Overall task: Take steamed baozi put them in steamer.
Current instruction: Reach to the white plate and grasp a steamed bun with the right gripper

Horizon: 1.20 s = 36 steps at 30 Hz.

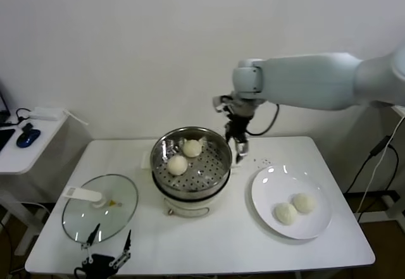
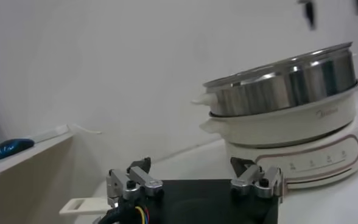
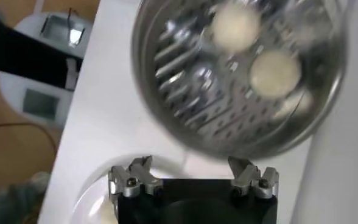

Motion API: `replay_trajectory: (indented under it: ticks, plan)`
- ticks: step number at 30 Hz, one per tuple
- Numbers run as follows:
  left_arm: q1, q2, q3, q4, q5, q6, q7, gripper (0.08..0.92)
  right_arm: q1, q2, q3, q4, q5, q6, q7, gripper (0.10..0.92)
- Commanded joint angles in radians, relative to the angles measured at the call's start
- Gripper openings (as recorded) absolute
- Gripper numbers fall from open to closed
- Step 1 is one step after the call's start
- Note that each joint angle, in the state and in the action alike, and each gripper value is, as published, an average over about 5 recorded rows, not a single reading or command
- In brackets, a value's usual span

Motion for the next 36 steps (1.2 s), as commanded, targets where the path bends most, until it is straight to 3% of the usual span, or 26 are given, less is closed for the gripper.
replay_trajectory:
  ticks: [1,15,36]
  plan:
    - [0.000,-0.003,0.001,0.004,0.004,0.000,-0.001,0.823,-0.008,-0.308,-0.123,0.213,-0.230,0.013,0.054,0.823]
    - [0.001,-0.023,-0.002,0.010,0.026,0.000,-0.003,0.823,-0.394,-0.481,0.117,0.129,-0.452,-0.007,0.152,0.823]
    - [0.000,-0.032,-0.002,0.020,0.041,0.003,-0.004,0.823,-0.616,-0.458,0.328,0.022,-0.504,-0.026,0.188,0.823]
